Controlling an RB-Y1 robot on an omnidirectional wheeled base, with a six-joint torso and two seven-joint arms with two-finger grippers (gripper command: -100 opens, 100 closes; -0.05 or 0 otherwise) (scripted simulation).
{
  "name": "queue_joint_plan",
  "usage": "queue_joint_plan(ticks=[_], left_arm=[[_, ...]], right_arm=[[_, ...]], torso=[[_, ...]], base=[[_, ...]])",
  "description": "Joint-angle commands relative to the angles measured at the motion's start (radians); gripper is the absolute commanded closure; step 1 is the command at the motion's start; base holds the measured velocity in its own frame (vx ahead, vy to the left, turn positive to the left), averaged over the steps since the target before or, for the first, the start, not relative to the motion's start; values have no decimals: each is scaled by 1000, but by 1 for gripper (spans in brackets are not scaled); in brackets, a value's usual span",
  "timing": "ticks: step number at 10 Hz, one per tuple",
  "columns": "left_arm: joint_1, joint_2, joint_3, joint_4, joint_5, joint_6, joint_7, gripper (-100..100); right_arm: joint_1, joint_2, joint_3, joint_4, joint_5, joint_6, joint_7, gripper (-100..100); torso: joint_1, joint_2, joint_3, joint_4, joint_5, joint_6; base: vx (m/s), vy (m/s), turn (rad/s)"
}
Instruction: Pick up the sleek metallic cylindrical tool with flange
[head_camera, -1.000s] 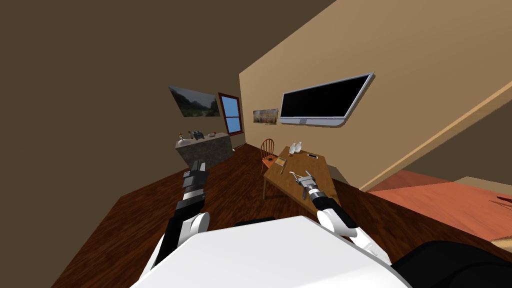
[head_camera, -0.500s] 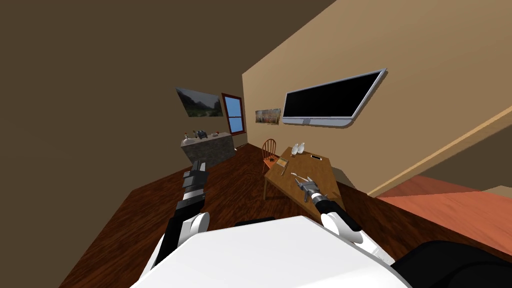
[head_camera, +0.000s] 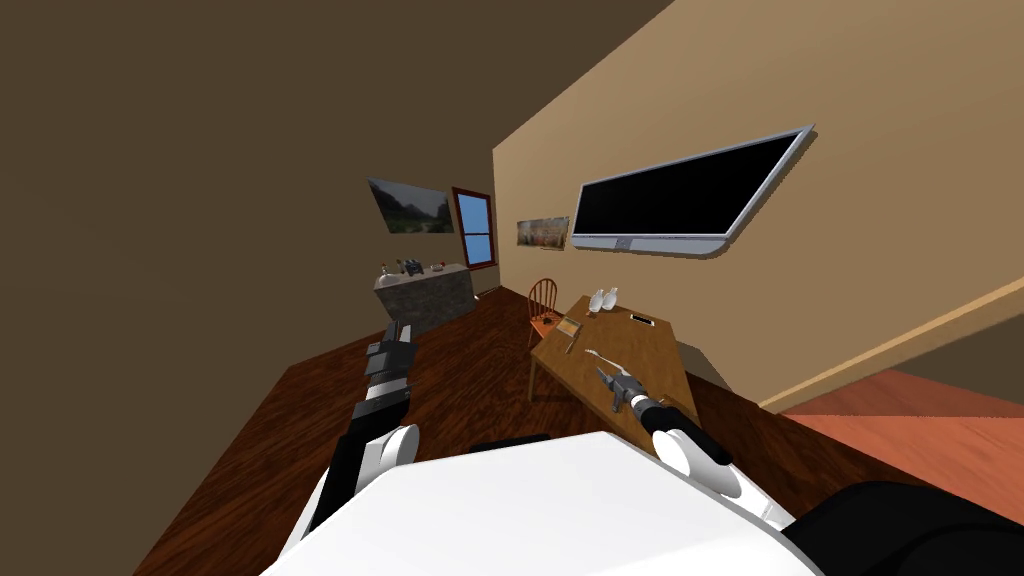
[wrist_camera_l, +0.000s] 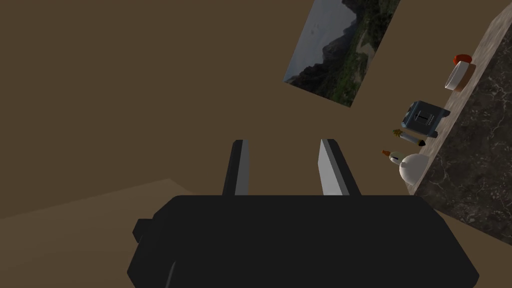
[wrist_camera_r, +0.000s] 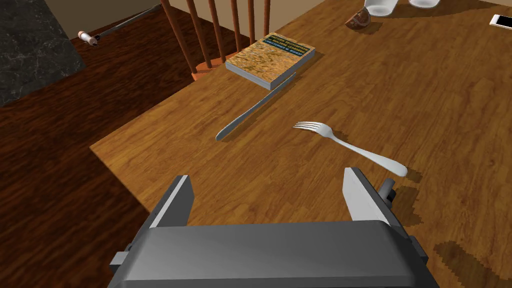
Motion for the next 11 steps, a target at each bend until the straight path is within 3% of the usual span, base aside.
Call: queue_joint_plan(ticks=[1,2,3,4,5,6,7,10,11], left_arm=[[0,0,0,0,0,0,0,0],[0,0,0,0,0,0,0,0],[0,0,0,0,0,0,0,0],[0,0,0,0,0,0,0,0],[0,0,0,0,0,0,0,0],[0,0,0,0,0,0,0,0],[0,0,0,0,0,0,0,0],[0,0,0,0,0,0,0,0],[0,0,0,0,0,0,0,0]], right_arm=[[1,5,-11,8,-29,40,-38,-100],[-2,-16,-7,46,-67,75,-71,-100],[-2,-16,-7,54,-81,75,-89,-100],[-5,-35,-4,90,-117,110,-122,-100],[-5,-35,-4,99,-131,110,-138,-100],[-9,-54,0,135,-159,145,-168,-100],[-9,-54,0,144,-181,145,-183,-100],[-18,-89,10,231,-274,211,-265,-100],[-18,-89,10,231,-274,212,-265,-100]], torso=[[0,0,0,0,0,0],[1,0,0,0,0,0],[1,-1,0,0,0,0],[1,-1,0,0,0,0],[0,-1,0,0,0,0],[1,-1,0,0,0,0],[0,-1,-1,0,0,0],[1,-1,0,0,0,0],[0,-1,-1,0,0,0]], base=[[1,-45,69],[11,-43,106],[6,-39,75],[3,-52,124],[4,-46,64],[16,-50,98],[13,-44,61],[6,-48,97],[11,-46,53]])
